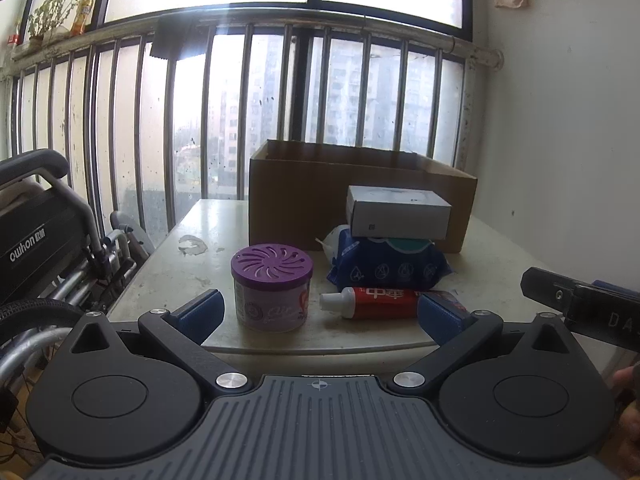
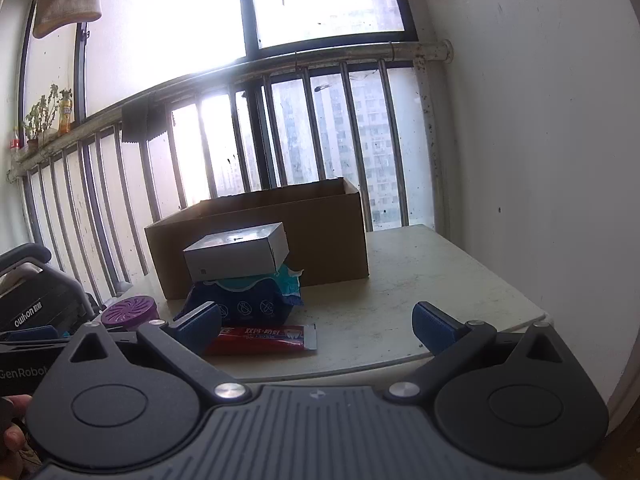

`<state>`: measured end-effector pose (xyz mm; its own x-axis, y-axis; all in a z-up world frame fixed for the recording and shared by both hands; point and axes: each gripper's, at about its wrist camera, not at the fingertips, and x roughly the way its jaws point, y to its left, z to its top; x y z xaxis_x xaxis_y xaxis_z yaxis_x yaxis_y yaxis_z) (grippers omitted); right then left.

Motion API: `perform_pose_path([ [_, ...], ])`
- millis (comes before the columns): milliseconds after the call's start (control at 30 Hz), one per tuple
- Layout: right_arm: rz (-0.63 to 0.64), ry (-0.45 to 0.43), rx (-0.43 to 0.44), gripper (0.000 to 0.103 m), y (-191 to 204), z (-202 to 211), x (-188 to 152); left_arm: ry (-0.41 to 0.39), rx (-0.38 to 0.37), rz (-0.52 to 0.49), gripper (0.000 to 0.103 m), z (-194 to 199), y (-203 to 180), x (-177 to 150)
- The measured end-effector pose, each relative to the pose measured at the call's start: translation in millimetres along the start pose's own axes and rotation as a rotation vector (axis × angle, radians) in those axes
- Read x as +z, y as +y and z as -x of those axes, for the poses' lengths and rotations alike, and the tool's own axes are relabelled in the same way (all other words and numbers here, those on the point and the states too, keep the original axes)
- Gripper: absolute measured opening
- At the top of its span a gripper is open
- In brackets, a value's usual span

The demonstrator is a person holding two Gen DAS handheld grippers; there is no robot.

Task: Organize objects

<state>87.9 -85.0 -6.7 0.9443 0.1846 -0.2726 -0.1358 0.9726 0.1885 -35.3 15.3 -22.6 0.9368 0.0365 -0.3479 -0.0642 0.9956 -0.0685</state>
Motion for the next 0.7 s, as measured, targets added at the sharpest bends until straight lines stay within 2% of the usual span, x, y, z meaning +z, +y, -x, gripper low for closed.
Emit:
perform_pose_path([
  [100,0.012,-0.010,-0.012,0.103,1.1,2.5,-0.5,-0.019,0.029,-0.006,0.103,3.6,0.5,1.2],
  [267,-0.001,-0.013,-0.005,0.103,-1.7,4.5,0.0,-0.005,0.013,0.027,0.103,2.6,5.9,0.5],
  [700,-0.003,-0.002,-0.031,0.103,-2.2,0.2,-1.9,-0.005,-0.002,0.009,0.103,1.8,-0.2,-2.0],
])
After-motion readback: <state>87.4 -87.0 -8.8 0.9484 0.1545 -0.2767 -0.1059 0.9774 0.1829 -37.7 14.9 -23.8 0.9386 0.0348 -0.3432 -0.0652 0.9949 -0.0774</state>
